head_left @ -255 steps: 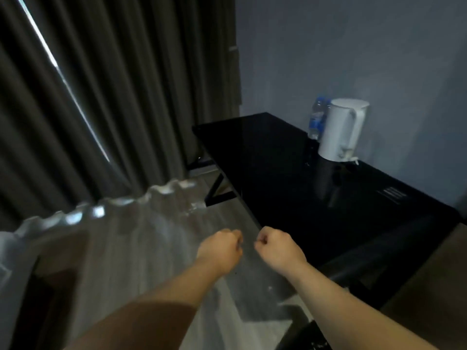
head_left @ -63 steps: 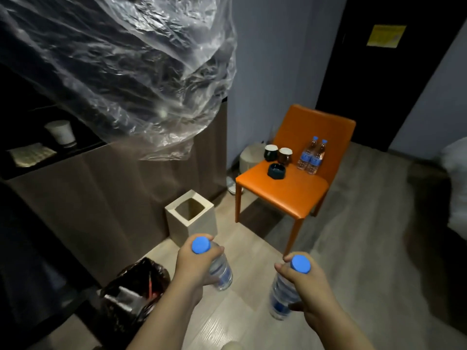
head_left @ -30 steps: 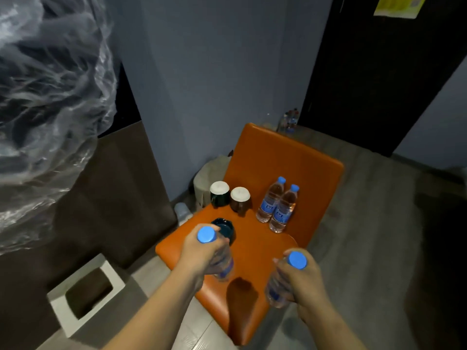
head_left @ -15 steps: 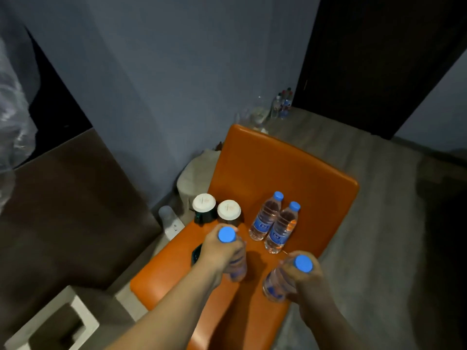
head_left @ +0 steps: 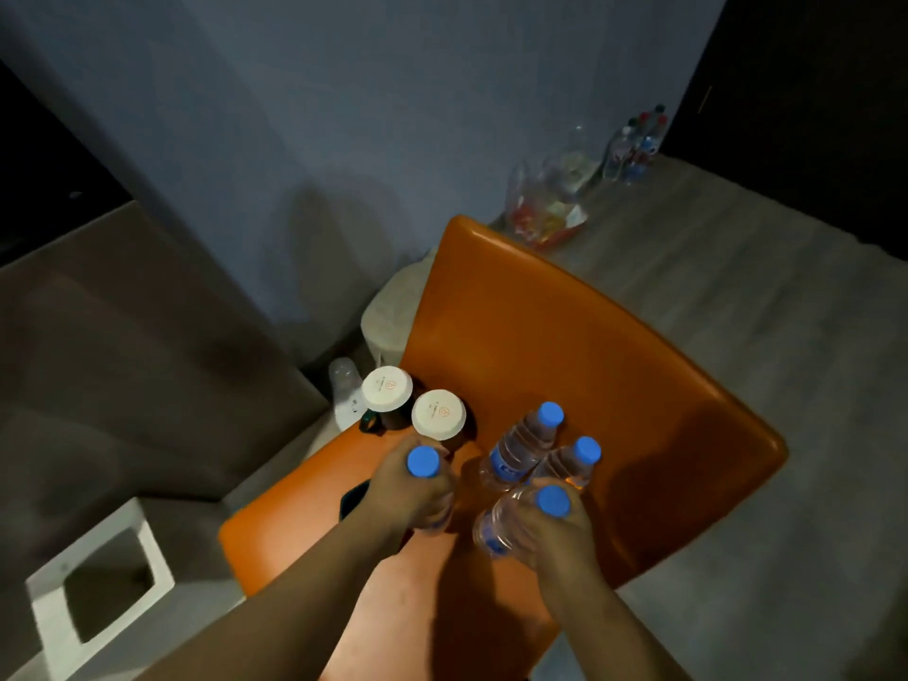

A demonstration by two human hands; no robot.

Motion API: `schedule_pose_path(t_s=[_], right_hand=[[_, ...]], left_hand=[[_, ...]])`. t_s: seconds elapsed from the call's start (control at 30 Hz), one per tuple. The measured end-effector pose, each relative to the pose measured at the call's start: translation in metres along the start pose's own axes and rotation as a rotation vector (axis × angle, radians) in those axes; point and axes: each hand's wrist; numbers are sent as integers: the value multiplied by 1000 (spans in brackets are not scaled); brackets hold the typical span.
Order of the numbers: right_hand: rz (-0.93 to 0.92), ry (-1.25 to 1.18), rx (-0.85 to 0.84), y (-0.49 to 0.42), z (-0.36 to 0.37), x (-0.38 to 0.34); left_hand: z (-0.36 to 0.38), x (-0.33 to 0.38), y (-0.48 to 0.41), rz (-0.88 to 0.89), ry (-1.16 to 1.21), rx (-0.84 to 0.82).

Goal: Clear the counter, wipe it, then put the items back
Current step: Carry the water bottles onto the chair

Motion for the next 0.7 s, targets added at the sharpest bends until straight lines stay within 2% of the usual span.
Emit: schedule_pose_path(t_s=[0.13,0.23,0.5,0.6,0.67,0.7], right_hand=[[17,-14,9,-25,6,-1],[101,-109,-32,-39,10,-2],[93,-55,88,-64,24,5],[135,-111,65,-69,27,1],[81,6,118,-72,28,-1],[14,177,152,-72,28,-2]], left_hand=[[-3,-8,-22,7,-23,12],[-3,-14,-35,26,-69,1],[-1,-22,-57,-5,-96,-36],[2,-27,-61,-23,-137,-57],[3,-30,-61,-48,-144,-61],[2,-32,-60,-58,-138,-63]])
Point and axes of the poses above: each hand's wrist, its own y-axis away from the middle knuckle, its own z-axis out of the palm, x = y × z, and after that the axes turned 12 degrees about y, right-handed
